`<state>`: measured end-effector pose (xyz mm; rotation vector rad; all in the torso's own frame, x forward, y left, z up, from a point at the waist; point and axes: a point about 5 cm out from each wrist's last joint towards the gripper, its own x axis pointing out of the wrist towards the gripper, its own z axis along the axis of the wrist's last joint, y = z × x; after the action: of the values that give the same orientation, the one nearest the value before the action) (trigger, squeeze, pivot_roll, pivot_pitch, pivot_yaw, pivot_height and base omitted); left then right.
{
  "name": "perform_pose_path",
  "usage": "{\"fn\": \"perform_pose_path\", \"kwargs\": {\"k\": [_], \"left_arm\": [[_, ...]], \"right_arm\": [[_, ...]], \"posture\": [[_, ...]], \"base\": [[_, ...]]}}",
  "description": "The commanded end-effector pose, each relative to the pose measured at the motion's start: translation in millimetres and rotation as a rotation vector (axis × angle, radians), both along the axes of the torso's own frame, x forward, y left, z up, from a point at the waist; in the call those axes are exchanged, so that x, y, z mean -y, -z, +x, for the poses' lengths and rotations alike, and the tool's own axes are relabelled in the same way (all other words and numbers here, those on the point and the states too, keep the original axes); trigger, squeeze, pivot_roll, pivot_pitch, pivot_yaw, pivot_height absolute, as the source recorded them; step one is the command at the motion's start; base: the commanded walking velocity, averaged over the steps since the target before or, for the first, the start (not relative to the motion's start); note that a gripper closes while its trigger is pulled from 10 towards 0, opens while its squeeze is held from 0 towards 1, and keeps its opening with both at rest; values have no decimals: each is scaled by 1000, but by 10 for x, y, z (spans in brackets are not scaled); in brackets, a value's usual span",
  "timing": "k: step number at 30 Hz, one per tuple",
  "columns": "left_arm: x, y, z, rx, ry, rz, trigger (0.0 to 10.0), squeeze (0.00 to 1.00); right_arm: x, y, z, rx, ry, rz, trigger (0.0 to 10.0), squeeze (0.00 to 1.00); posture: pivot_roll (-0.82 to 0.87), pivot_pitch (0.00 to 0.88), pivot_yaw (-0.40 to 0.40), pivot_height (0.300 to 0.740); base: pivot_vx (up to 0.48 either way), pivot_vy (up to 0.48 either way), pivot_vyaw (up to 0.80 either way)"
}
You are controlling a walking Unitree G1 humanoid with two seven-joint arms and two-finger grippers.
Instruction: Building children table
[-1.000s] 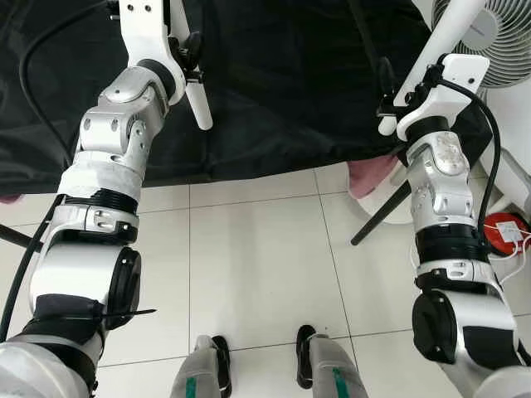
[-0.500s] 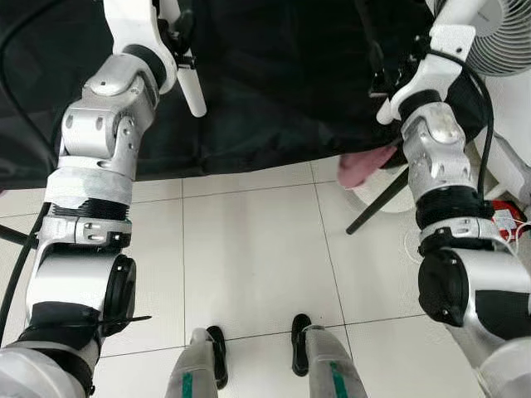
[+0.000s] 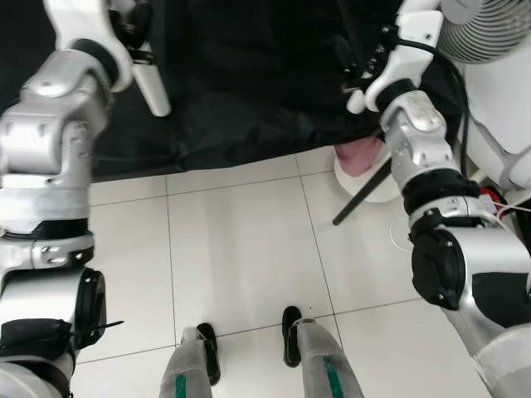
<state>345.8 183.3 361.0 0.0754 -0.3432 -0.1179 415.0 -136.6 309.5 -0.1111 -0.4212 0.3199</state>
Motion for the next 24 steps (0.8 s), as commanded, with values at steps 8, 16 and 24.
{"fn": "perform_pose_path", "kwargs": {"k": [8,16,24], "left_arm": [[-13,-202,-256,111,-17,46,0,0],[-97,-88,-329,56,-60,39,0,0],[-114,240,-305,-59,-78,76,10000,0]], "right_arm": [[-546,186,0,-86,-179,-138,10000,0],[-715,83,-18,-73,-253,-180,10000,0],[-641,54,-14,-58,-257,-209,10000,0]], "posture": [[-24,341,28,740],[-20,344,15,740],[-43,352,1,740]], "base": [[0,0,0],[0,0,0],[0,0,0]]}}
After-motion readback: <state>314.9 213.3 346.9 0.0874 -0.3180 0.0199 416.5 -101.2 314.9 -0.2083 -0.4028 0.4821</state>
